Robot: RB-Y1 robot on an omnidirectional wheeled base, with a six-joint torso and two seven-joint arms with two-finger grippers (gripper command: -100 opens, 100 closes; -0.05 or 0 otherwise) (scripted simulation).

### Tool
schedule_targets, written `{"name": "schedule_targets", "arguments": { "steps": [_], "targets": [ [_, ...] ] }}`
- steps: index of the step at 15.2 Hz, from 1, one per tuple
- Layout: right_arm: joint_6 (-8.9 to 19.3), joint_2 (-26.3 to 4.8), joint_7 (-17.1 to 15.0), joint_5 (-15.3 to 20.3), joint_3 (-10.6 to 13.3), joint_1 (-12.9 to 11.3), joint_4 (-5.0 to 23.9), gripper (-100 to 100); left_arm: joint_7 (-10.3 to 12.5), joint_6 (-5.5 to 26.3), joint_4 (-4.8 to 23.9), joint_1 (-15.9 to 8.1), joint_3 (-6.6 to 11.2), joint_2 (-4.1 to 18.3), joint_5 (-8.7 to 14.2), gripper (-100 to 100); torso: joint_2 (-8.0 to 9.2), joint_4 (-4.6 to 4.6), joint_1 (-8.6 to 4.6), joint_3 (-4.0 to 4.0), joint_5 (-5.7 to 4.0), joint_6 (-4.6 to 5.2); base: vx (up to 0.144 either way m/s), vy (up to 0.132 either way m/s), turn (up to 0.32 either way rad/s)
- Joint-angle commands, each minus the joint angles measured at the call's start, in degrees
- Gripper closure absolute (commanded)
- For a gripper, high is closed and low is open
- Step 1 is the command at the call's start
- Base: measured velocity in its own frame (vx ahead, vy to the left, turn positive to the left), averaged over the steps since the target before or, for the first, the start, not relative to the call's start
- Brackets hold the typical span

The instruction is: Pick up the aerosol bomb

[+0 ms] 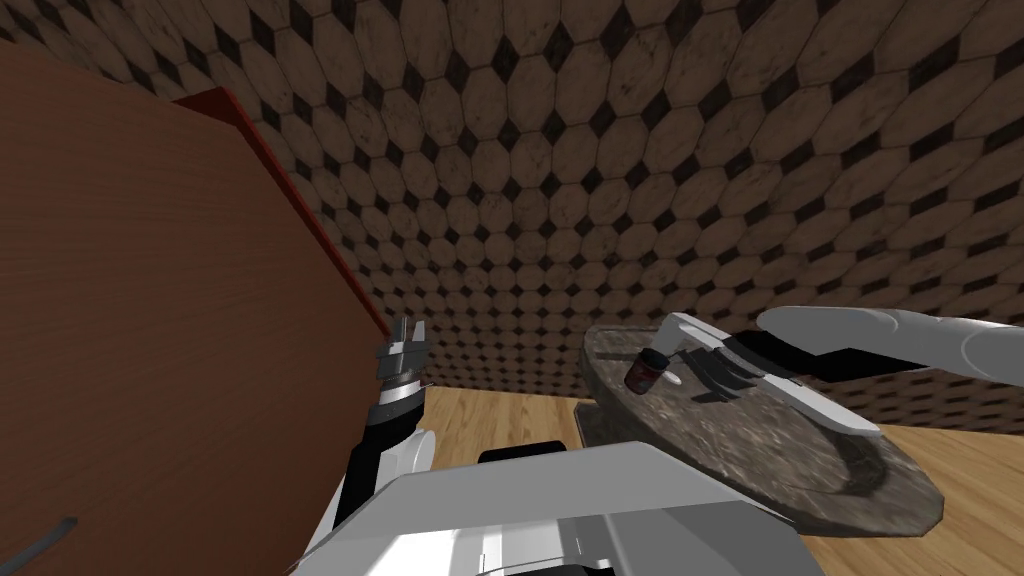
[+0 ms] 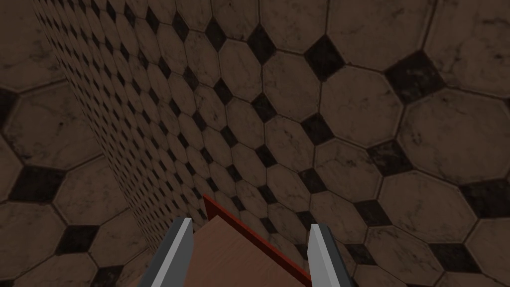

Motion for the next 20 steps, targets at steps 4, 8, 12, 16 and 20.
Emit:
{"name": "schedule_targets", "arguments": {
  "steps": [4,8,12,16,20],
  "targets": [
    [-1.25,-5.68,1.19,1.97,0.32,0.83,2.46,-100,0.00,0.00,0.00,0.00,0.00,0.00,0.00,0,-0.02,-0.01,0.06,-0.01,0.01,-0.01,0.033,0.078,0.103],
    [-2.06,-8.19,1.52,3.31,0.88,0.87,3.46,-100,0.00,0.00,0.00,0.00,0.00,-0.01,0.00,0,-0.04,-0.01,0.26,-0.02,0.07,0.00,0.036,0.116,0.087],
    [0.23,-5.55,2.37,3.37,1.54,1.47,3.73,-100,0.00,0.00,0.00,0.00,0.00,0.00,0.00,0,0.17,0.03,-0.08,0.09,-0.04,0.03,-0.010,0.038,0.049],
    [-0.94,-5.23,1.66,4.65,0.90,0.48,4.05,100,0.00,0.00,0.00,0.00,0.01,0.01,0.00,0,0.26,0.04,-0.22,0.14,-0.13,0.11,-0.005,0.005,0.007],
    [-1.26,-7.34,1.69,2.76,0.97,1.12,3.26,100,0.00,0.00,0.00,0.00,0.01,0.00,0.00,0,0.25,-0.01,-0.30,0.11,-0.28,0.11,-0.001,-0.005,-0.012]
  ]
}}
